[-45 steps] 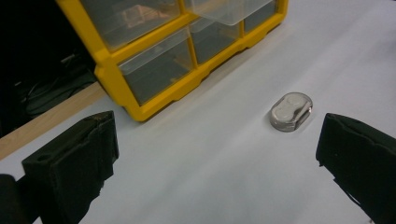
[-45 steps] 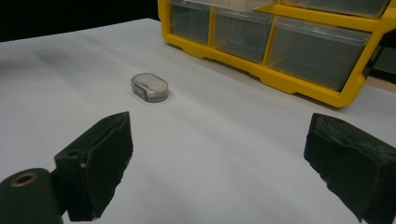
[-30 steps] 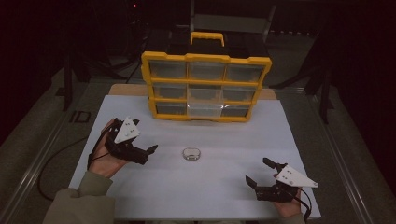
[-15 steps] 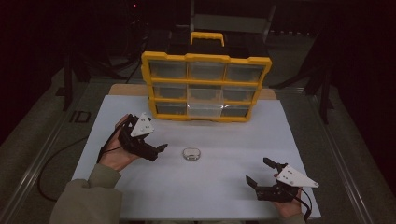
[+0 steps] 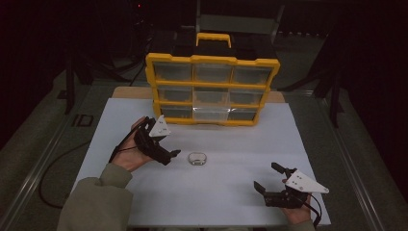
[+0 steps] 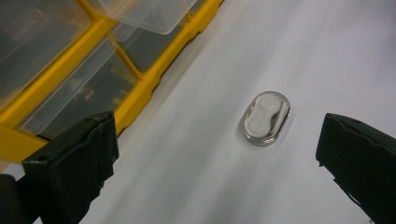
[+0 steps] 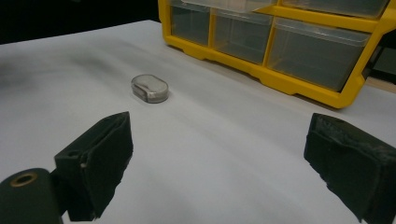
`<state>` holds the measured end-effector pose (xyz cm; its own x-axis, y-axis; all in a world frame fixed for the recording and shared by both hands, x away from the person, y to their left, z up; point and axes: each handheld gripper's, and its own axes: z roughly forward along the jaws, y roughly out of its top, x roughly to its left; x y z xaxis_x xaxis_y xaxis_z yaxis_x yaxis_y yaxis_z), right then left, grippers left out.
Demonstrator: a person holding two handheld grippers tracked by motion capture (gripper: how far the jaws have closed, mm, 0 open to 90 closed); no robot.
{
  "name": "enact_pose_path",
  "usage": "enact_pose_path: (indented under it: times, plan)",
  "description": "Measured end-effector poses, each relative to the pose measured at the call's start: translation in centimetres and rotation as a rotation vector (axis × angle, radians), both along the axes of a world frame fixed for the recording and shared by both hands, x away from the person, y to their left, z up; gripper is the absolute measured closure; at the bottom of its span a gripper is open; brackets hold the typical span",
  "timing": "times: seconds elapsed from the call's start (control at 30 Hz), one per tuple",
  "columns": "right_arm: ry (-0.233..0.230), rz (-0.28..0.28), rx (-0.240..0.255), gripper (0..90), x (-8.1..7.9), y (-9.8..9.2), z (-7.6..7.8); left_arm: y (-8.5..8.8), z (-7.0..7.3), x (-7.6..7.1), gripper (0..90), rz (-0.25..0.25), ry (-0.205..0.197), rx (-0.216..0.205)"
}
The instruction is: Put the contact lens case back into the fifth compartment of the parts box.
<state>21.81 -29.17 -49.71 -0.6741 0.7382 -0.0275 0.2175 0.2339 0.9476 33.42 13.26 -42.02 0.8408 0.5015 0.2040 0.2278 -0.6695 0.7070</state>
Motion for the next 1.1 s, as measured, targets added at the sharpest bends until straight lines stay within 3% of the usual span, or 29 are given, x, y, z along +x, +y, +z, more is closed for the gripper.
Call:
enact_pose_path:
  times: [1.1]
  plan:
    - [-0.002, -0.002, 0.005, 8.0, 0.0, -0.2, 0.0, -3.8, -1.8, 2.2, 0.0, -0.100, 0.075, 0.131]
